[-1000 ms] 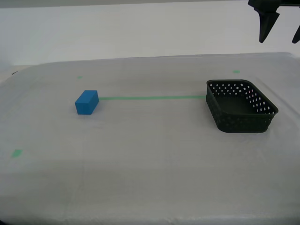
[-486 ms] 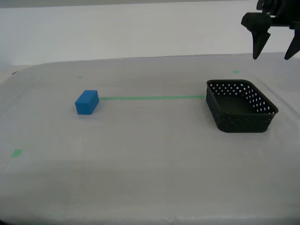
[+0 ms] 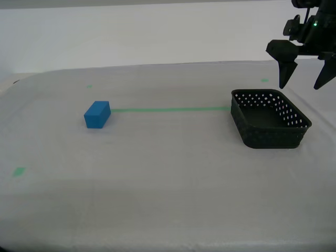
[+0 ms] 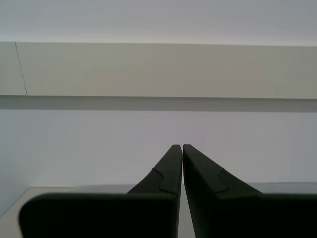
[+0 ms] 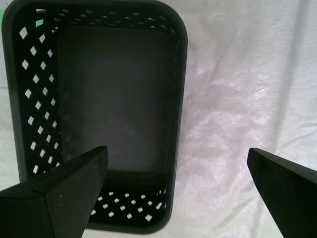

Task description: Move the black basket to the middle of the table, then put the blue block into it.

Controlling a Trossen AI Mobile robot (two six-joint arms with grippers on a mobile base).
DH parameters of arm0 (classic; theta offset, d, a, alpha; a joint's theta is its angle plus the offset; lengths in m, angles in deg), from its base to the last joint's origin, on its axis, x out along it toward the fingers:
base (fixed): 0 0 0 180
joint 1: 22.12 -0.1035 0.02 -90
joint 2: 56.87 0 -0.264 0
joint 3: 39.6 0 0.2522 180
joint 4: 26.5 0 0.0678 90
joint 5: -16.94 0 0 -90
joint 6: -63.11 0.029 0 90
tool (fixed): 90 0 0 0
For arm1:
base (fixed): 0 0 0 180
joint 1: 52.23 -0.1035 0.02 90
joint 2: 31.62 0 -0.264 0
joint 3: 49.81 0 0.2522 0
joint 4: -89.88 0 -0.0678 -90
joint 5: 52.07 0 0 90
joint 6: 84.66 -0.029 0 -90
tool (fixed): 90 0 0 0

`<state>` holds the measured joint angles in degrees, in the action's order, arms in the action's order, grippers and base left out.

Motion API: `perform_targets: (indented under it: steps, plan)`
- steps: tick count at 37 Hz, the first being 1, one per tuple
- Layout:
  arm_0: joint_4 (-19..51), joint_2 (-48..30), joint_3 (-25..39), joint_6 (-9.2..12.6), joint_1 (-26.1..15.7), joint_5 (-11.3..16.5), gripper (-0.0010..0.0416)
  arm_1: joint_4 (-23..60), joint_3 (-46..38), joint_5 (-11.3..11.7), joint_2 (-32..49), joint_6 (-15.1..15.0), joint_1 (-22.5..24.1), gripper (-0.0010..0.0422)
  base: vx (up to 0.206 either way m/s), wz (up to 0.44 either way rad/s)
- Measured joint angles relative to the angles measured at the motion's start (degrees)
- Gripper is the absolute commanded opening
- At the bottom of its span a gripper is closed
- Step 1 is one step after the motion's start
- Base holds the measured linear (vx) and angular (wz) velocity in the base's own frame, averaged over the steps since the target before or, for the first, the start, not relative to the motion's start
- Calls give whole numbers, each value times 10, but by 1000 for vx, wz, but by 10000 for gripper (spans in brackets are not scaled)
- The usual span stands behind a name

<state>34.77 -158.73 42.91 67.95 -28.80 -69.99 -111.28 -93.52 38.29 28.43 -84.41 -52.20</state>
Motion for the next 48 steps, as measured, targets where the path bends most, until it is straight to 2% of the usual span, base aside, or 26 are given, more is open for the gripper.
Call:
perform_targets:
  steps: [11, 29, 48]
  plan:
    - [-62, 0, -34, 23, -12, -2, 393, 0, 0, 0, 0, 0, 0, 0, 0, 0]
    - [-124, 0, -75, 26, -14, -38, 394, 0, 0, 0, 0, 0, 0, 0, 0, 0]
    - [-203, 0, -117, 32, -17, -50, 394, 0, 0, 0, 0, 0, 0, 0, 0, 0]
